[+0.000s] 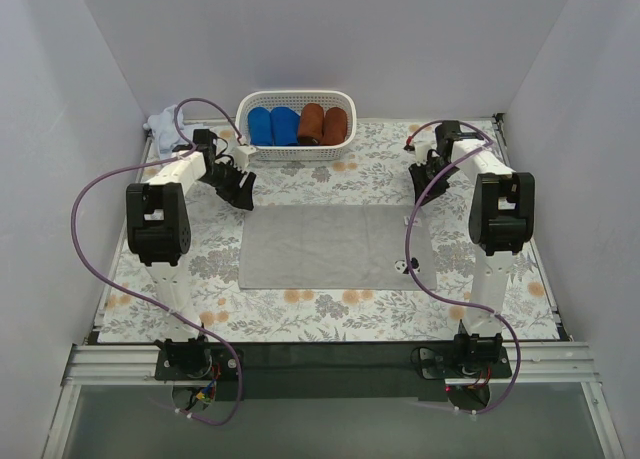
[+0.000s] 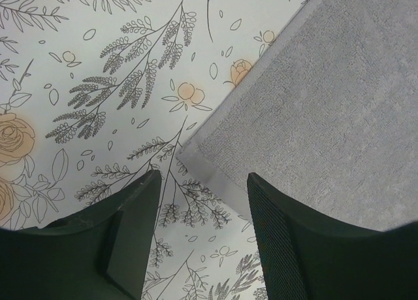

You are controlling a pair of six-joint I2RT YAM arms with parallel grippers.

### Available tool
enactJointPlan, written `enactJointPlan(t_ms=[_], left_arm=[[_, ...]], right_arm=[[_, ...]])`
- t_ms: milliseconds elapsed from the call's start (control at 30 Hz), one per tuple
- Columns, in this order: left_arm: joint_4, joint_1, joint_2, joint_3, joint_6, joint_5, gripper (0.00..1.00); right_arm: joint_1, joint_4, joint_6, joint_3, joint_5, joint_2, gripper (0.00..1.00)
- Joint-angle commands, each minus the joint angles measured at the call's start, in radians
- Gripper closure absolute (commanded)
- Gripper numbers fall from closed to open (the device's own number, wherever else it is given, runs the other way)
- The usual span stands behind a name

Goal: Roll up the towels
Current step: Fold the towel

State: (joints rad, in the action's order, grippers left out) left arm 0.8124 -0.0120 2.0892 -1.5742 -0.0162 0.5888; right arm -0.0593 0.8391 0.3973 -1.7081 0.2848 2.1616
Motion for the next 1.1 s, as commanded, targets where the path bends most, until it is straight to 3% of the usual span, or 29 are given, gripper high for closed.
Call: enactJointPlan(t_ms=[0,200,367,600,767,867,967,1067], left_arm=[[0.022,0.009,-0.015,-0.052,-0.011,0.045,0.48],[0.028,0.007,-0.015,-0.052,-0.011,0.051,0.48],[0.031,0.007,-0.017,-0.052,-0.018,0.045,0.48],[0.04,0.01,0.002,-0.082,0.01,0.089,0.48],[0.077,0.01,0.017,-0.115,0.01,0.115,0.48],[0.08,0.01,0.019,-0.116,0.01,0.112,0.48],[0.085,0.01,0.017,-0.113,0.007,0.112,0.48],[0.079,0.01,0.017,-0.109,0.004,0.098,0.49]], right_arm=[[0.001,0.023,0.025,-0.021,0.022,0.015,0.75],[0.006,0.025,0.029,-0.028,0.002,0.029,0.61],[0.009,0.026,0.032,-0.047,-0.006,0.043,0.61],[0.012,0.044,0.06,-0.051,0.03,0.063,0.74],[0.012,0.077,0.1,-0.045,0.065,0.053,0.77],[0.013,0.083,0.107,-0.041,0.066,0.049,0.85],[0.013,0.086,0.109,-0.05,0.068,0.044,0.98],[0.013,0.092,0.107,-0.065,0.073,0.038,0.99]])
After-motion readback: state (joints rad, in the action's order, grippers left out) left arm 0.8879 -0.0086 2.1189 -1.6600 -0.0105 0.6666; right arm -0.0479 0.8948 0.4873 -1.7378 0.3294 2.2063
